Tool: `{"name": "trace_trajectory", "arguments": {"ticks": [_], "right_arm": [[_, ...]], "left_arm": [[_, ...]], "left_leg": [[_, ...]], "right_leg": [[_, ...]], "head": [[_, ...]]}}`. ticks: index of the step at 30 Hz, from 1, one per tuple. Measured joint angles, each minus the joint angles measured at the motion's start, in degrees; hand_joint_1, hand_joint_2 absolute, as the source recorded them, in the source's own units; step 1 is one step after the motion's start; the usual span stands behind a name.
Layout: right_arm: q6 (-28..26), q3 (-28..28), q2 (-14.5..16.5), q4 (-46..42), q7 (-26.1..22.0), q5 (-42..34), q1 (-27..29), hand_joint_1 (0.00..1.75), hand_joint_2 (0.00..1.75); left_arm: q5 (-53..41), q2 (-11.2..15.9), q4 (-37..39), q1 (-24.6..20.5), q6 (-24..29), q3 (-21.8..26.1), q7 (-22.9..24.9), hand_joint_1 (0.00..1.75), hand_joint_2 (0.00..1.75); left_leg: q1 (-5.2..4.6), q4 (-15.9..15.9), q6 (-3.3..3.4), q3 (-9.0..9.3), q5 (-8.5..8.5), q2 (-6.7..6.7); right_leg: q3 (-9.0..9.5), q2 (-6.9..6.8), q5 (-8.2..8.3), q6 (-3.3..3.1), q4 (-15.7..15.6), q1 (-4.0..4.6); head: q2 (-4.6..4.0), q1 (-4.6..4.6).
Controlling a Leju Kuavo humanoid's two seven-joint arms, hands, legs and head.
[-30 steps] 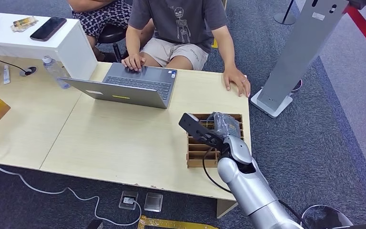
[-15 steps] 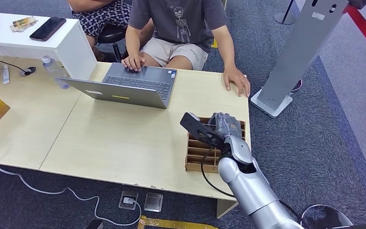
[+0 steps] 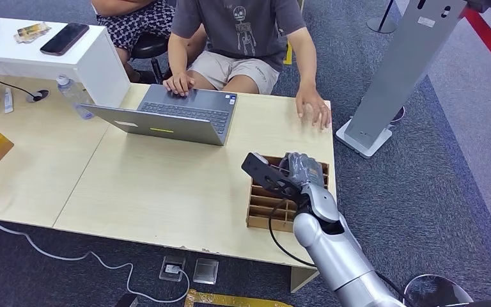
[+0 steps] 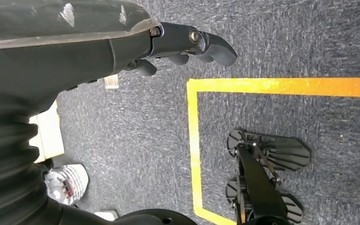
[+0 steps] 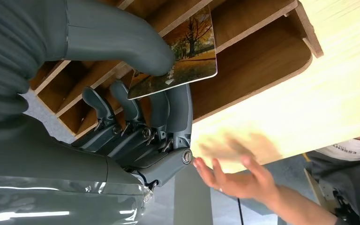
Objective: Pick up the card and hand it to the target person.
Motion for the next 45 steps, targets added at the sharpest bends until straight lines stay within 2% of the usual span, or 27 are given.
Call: {"name": "trace_trajectory", "arguments": {"ticks": [6,15,19,23,29,33,38,45], "right_arm": [[-0.16,-0.48,-0.76,-5.26,0.08,0.24,1.25,1.52,1.75],[-0.23,-3.65,-3.64,-21.8,0.61,1.48,3.5,1.52,1.75],[-1.33,-5.11,-4.92,-27.63,-1.46,1.35,3.86,1.52,1.75],[-2.6,-5.72,-5.42,-28.32,-7.07,-0.81,1.86,1.52,1.75],[-5.49,-5.63,-3.92,-18.77,-16.91,-4.63,-5.48,1.52,1.75],[-7.5,-5.38,-1.34,-6.4,-20.58,-5.34,-13.17,1.52,1.75],[-8.66,-4.82,2.11,7.95,-21.57,-5.1,-20.44,1.52,1.75],[-8.17,-3.62,4.31,19.84,-19.62,-3.27,-23.48,1.52,1.75]], "left_arm": [[0.77,0.0,0.01,0.05,-0.07,0.04,-0.05,0.0,1.75],[0.97,0.0,0.02,0.16,-0.58,0.07,-0.3,0.0,1.75],[0.6,0.0,0.01,0.16,-0.92,0.05,-0.42,0.0,1.75],[-0.35,0.0,0.0,0.08,-1.27,0.03,-0.46,0.0,1.75],[-1.35,0.0,0.0,-0.16,-1.45,-0.07,-0.74,0.0,1.75],[-1.62,0.0,0.02,-0.43,-1.73,-0.42,-0.74,0.0,1.75],[-1.44,0.0,0.02,-0.56,-1.97,-0.9,-0.56,0.0,1.75],[-1.1,0.01,0.02,-0.52,-1.95,-0.98,-0.35,0.0,1.75]], "left_leg": [[0.0,0.01,0.0,-0.03,0.0,0.0],[0.0,0.01,0.0,-0.04,0.0,0.01],[0.0,0.01,0.0,-0.06,0.0,0.01],[0.0,0.0,0.0,-0.09,0.0,0.01],[0.0,0.0,0.01,-0.15,0.02,-0.07],[0.0,0.0,0.0,-0.26,0.04,-0.11],[0.0,0.0,-0.01,-0.29,0.05,-0.17],[0.0,0.0,-0.01,-0.31,0.05,-0.15]], "right_leg": [[-0.04,0.0,0.0,0.0,0.0,0.0],[-0.08,0.01,0.0,0.0,0.0,0.0],[-0.07,0.01,0.0,0.0,0.0,0.0],[-0.06,0.01,0.01,0.0,0.01,0.0],[-0.04,-0.05,0.01,0.0,0.06,0.0],[-0.16,-0.06,0.03,-0.02,0.11,0.0],[-0.19,-0.14,0.02,-0.02,0.11,0.0],[-0.22,-0.12,0.02,-0.02,0.08,0.0]], "head": [[0.0,0.01],[0.0,0.02],[0.0,0.01],[0.0,0.02],[0.0,0.02],[0.0,-0.05],[0.0,-0.05],[0.0,-0.03]]}}
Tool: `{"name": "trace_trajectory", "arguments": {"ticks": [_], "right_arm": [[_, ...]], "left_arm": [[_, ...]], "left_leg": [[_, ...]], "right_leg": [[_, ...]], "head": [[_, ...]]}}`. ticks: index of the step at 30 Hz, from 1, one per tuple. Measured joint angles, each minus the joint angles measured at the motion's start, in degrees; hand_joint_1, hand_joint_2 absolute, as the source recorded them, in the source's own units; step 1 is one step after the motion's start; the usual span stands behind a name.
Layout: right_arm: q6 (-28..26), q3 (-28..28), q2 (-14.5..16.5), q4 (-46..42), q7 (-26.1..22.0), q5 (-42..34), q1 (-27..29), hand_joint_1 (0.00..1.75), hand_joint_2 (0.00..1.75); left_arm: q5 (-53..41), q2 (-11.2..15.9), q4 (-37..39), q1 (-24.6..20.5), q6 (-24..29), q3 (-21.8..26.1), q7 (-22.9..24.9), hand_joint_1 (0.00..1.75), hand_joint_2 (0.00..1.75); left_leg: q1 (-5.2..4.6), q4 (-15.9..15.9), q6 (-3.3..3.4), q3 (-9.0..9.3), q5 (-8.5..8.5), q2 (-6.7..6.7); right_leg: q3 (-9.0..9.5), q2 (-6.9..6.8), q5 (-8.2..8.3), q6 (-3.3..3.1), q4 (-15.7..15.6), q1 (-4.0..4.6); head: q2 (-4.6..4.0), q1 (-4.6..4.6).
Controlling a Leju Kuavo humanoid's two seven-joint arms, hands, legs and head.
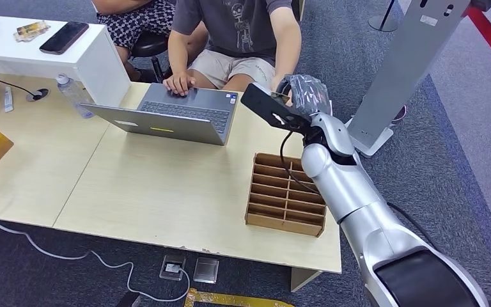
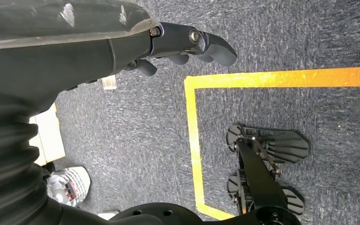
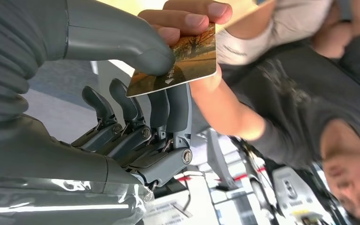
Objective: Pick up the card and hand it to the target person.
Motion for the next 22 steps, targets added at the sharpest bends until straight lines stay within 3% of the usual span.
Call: {"name": "trace_trajectory", "arguments": {"ticks": [3,5,7,9,22], "right_arm": [[-0.08,0.44,0.32,3.41,0.12,0.2,-0.57,1.52,1.75],[-0.06,0.85,0.42,4.97,0.14,0.43,-0.74,0.76,1.75],[0.0,1.13,0.5,6.22,0.18,0.58,-0.89,0.0,1.75],[0.05,1.32,0.59,7.29,0.15,0.61,-1.07,0.0,1.75],[-2.84,1.43,1.83,9.66,-3.94,-3.03,-3.34,0.0,1.75]], "left_arm": [[0.0,0.03,0.01,0.02,-0.04,-0.03,0.04,0.0,1.75],[0.0,0.07,0.01,0.03,-0.31,-0.04,-0.02,0.0,1.75],[-0.05,0.11,0.01,0.03,-0.87,-0.08,-0.39,0.0,0.87],[-0.13,0.14,0.01,0.03,-1.44,-0.24,-0.92,0.0,0.0],[1.22,0.3,0.01,0.07,-0.42,-0.52,-0.7,0.0,0.0]], "left_leg": [[0.0,0.01,0.0,0.02,0.0,0.01],[0.0,0.01,0.0,0.03,0.0,0.02],[0.0,0.01,0.0,0.03,0.0,0.02],[0.0,0.01,0.0,0.03,0.0,0.02],[0.0,0.02,0.0,0.04,0.0,0.04]], "right_leg": [[0.0,0.02,0.0,0.0,0.0,0.0],[0.0,0.02,0.01,0.0,0.0,0.0],[0.0,0.02,0.01,0.0,0.0,0.0],[0.0,0.02,0.01,0.0,0.0,0.0],[0.0,0.04,0.01,0.0,0.01,0.0]], "head": [[0.0,0.03],[0.0,0.03],[0.0,0.03],[0.0,0.02],[0.0,0.04]]}}
